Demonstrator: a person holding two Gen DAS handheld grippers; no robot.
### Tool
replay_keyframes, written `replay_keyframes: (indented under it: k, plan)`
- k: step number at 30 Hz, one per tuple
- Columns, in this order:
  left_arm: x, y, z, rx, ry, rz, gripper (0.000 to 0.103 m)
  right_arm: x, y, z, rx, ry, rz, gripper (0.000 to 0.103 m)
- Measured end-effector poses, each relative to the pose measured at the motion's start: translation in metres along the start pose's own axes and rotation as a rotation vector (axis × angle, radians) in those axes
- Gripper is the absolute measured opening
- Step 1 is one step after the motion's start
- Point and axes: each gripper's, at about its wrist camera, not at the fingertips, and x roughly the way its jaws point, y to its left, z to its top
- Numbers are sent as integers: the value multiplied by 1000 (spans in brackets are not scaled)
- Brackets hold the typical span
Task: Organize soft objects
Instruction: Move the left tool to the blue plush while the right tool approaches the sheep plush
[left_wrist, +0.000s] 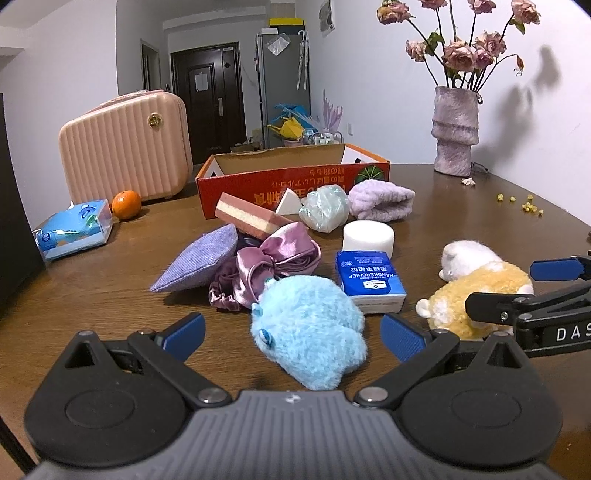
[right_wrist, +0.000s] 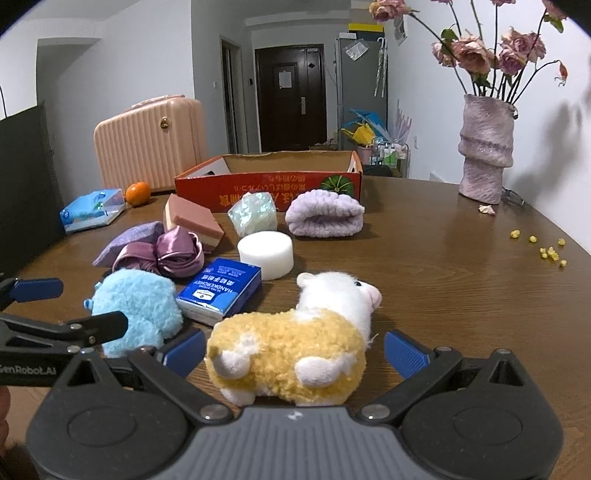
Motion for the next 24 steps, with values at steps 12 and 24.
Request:
replay_keyframes:
  k: [12,24]
  plan:
    - [20,0,3,9,47,23,103,25,1,1,-1,42,30,103]
    - [37,-6,4,25,94,31,103,34,-8,1,23,43,34,103]
